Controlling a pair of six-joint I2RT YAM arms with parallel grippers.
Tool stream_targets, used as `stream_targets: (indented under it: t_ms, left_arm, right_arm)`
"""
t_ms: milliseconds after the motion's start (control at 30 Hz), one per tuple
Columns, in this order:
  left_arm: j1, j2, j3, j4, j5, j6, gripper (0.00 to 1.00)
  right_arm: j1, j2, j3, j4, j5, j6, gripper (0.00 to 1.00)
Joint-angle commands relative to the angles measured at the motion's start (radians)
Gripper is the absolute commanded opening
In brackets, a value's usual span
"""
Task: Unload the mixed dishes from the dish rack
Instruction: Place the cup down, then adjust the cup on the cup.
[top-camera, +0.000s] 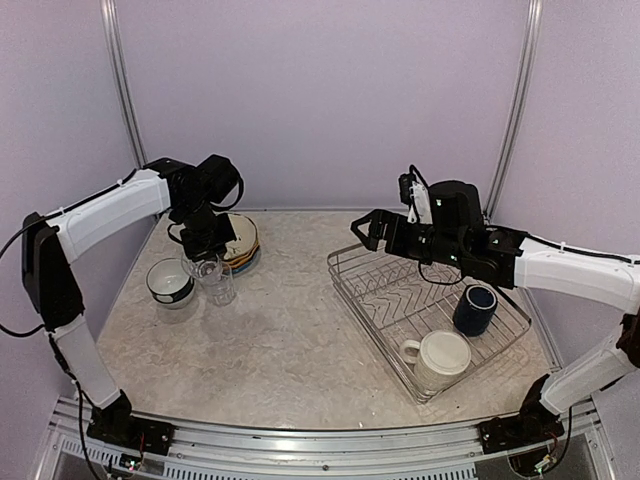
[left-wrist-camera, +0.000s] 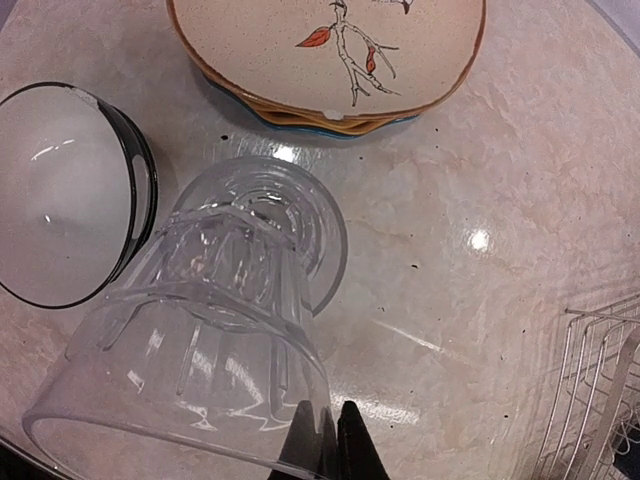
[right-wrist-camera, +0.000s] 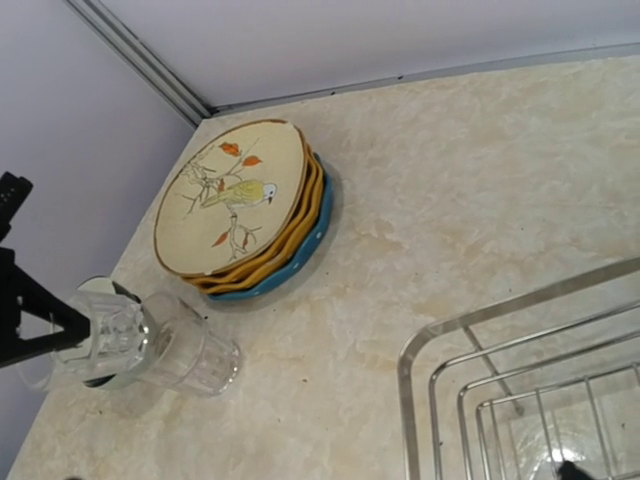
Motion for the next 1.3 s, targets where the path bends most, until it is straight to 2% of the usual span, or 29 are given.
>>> stream_targets:
  t_ms: [0, 100, 467, 567, 700, 800, 833, 1267]
  left_arm:
    - [0.013, 0.016, 0.042, -0.017, -0.007, -0.014, 0.0]
    - [0.036, 0.043, 0.053, -0.022, 0.036, -0.005, 0.0]
    - [0.06, 0.06, 0.056, 0.014, 0.066, 0.049, 0.24]
    - [0.06, 0.044, 0.056, 0.033, 0.068, 0.077, 0.28]
    - [0.06, 0.011, 0.047, 0.061, 0.045, 0.116, 0.41]
    - [0.06, -0.004, 0.046, 0.066, 0.035, 0.13, 0.55]
    - [0.062, -0.007, 0.043, 0.071, 0.035, 0.131, 0.56]
    - [0.108, 0.05, 0.079, 0.089, 0.116, 0.245, 0.52]
  right_arm:
    - [-0.006, -0.027, -0.011, -0.011, 0.021, -0.008, 1.0]
    - [-0.007, -0.031, -0.013, -0.011, 0.019, -0.012, 1.0]
    - [-0.007, -0.059, -0.03, -0.028, 0.055, -0.029, 1.0]
    - [-0.006, -0.069, -0.01, -0.092, 0.086, -0.062, 1.0]
    - [-0.007, -0.097, -0.001, -0.189, 0.149, -0.084, 1.0]
    - [-0.007, -0.131, -0.024, -0.209, 0.179, -0.086, 1.0]
    - [-0.007, -0.14, -0.032, -0.21, 0.186, -0.081, 1.0]
    - [-0.007, -0.158, -0.056, -0.173, 0.171, -0.073, 1.0]
